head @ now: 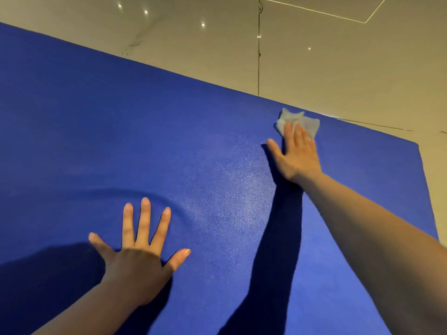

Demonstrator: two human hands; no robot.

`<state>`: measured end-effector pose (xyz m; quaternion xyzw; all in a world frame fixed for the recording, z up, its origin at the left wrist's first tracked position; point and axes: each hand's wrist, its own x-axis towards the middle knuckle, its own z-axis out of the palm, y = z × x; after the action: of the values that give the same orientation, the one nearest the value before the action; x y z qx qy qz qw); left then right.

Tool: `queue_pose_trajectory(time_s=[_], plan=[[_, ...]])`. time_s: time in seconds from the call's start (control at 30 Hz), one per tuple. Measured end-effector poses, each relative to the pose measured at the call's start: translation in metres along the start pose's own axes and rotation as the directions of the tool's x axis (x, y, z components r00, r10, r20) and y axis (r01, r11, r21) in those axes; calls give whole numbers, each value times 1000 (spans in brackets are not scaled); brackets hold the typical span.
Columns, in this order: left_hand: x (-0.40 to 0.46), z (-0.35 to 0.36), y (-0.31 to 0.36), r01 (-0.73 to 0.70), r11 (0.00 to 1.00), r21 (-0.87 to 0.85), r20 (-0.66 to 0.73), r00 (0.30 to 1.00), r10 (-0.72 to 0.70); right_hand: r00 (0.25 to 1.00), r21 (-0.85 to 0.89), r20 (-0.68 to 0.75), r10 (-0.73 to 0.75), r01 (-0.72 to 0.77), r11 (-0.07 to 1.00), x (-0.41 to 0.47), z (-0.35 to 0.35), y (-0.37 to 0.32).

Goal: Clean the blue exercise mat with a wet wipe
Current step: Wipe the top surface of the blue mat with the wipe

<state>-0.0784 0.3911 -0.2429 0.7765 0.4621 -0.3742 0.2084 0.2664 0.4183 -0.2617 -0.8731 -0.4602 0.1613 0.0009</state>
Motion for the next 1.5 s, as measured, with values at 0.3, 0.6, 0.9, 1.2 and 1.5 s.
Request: queue_pose_trajectory(time_s=[0.3,0.6,0.9,1.2,1.5], plan=[[15,24,-6,33,998,-52,-323,945,-48,972,124,21,-233,229,965,9,12,-115],[18,35,-9,-164,980,-110,-438,894,100,999,142,-34,27,-22,990,44,-16,-17],[17,34,-10,-146,980,-136,-428,901,75,942,327,38,-332,303,895,49,-2,-140],[18,37,-9,-161,980,-120,-449,889,91,996,178,-11,92,-88,980,64,-18,-31],[14,28,-8,-148,982,-120,-284,953,109,973,392,-131,-187,225,892,10,16,-127]])
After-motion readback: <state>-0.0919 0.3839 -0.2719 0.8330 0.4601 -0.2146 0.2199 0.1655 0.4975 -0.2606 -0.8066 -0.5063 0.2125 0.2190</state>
